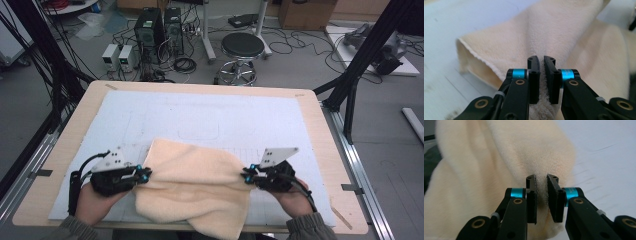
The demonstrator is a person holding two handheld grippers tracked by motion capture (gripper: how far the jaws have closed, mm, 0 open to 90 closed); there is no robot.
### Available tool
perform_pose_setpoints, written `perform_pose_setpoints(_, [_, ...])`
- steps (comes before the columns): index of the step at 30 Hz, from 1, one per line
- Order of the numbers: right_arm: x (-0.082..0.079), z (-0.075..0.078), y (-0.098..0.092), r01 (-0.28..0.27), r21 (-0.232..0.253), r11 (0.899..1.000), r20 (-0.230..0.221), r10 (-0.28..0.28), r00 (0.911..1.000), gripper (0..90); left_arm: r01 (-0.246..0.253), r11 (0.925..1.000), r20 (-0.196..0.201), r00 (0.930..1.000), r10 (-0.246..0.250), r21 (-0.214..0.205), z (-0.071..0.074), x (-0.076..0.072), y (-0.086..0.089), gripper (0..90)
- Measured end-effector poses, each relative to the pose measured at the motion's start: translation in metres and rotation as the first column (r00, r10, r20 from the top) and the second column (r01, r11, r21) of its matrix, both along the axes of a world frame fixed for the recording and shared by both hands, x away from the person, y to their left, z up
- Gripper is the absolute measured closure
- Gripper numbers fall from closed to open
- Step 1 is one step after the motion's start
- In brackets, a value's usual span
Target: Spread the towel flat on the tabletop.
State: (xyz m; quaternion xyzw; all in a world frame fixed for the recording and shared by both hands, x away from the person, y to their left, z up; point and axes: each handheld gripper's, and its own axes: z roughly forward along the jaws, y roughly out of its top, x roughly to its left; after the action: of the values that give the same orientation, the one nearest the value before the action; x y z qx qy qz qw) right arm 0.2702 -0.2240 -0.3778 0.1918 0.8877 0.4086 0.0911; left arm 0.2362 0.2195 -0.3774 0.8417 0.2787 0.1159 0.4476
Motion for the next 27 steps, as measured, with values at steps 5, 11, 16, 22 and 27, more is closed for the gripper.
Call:
perform_pose_setpoints(5, [-0.019, -0.034, 0.015, -0.075, -0.046, 0.996, -0.080, 0.071, 0.9943, 75.7, 0.042, 0.9986, -0.066, 0.9970, -0.039, 0.033, -0.020, -0.023, 0.010, 82.6])
perform_pose_setpoints(11, [-0.019, -0.027, 0.009, -0.066, 0.017, 0.998, -0.078, 0.067, 0.9947, 59.0, 0.051, 0.9987, -0.048, 0.9975, -0.051, 0.007, -0.007, -0.018, 0.011, 73.6])
perform_pose_setpoints(16, [-0.008, -0.012, 0.000, -0.010, 0.068, 0.998, -0.031, 0.012, 0.9994, 53.9, 0.021, 0.9994, 0.010, 0.9997, -0.021, -0.028, 0.012, 0.003, 0.004, 59.8])
perform_pose_setpoints(22, [0.016, -0.015, 0.003, 0.042, 0.094, 0.995, -0.016, -0.041, 0.9990, 52.4, 0.025, 0.9988, 0.036, 0.9991, -0.024, -0.042, 0.009, 0.027, -0.015, 52.8])
perform_pose_setpoints(27, [0.025, -0.029, 0.013, 0.026, 0.075, 0.997, -0.047, -0.023, 0.9986, 50.1, 0.011, 0.9991, 0.022, 0.9997, -0.012, 0.040, -0.010, 0.050, -0.031, 49.1])
